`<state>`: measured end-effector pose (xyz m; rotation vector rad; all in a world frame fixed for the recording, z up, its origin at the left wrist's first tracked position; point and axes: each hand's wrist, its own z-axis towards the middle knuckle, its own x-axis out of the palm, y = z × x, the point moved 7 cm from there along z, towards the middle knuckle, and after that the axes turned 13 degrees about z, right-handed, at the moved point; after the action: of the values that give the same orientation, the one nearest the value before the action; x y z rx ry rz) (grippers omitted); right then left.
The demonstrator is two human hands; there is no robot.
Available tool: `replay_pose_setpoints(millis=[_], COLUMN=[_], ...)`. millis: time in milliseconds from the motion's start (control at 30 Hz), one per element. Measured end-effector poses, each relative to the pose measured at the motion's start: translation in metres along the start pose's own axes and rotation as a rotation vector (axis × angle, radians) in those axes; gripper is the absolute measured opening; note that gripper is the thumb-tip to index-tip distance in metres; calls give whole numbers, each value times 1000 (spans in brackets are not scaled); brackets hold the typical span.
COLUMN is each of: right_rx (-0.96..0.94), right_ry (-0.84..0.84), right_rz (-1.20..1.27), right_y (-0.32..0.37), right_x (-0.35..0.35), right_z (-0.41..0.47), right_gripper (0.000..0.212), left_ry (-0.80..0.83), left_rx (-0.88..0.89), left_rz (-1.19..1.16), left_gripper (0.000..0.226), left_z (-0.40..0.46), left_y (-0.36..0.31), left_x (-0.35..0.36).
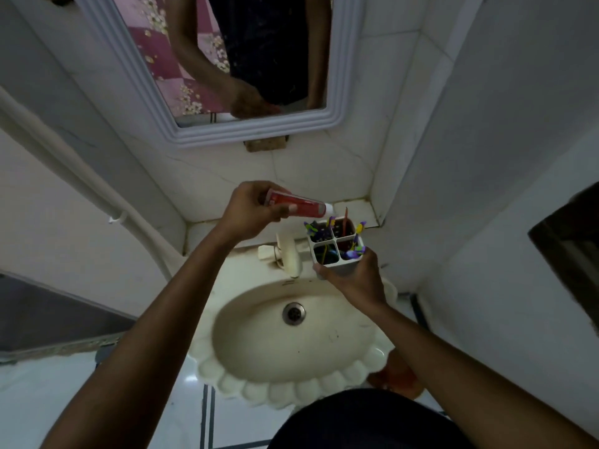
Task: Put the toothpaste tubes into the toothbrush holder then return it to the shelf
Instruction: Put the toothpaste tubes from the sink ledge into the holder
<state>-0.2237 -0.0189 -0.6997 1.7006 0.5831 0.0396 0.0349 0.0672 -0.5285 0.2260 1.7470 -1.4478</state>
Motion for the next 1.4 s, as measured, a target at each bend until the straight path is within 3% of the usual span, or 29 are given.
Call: replay_pose_setpoints(millis=[233,433,633,1000,1200,1400], right_rx=[-6,-31,-75,-175,-194,-312], right_ry=[49,46,32,-4,-73,-182], right_rz=[-4,19,85,97,100,191], right_y=[-21,2,7,17,30,75], right_x=[26,24,26,26,11,-13], right_z=[26,17,14,13,18,6], right_gripper=[121,128,147,132,126,121], left_ry=[19,14,-111,-293,-378,-352], left_rx=[190,228,230,3,-25,28], left_rz=[429,629,554,414,390,406], left_gripper=[14,18,19,48,46,47], left_z=[-6,-9,-17,-48,-60,-62], left_y=[-39,-42,-38,-6,-1,-6], left_x=[30,55,46,29,20,18])
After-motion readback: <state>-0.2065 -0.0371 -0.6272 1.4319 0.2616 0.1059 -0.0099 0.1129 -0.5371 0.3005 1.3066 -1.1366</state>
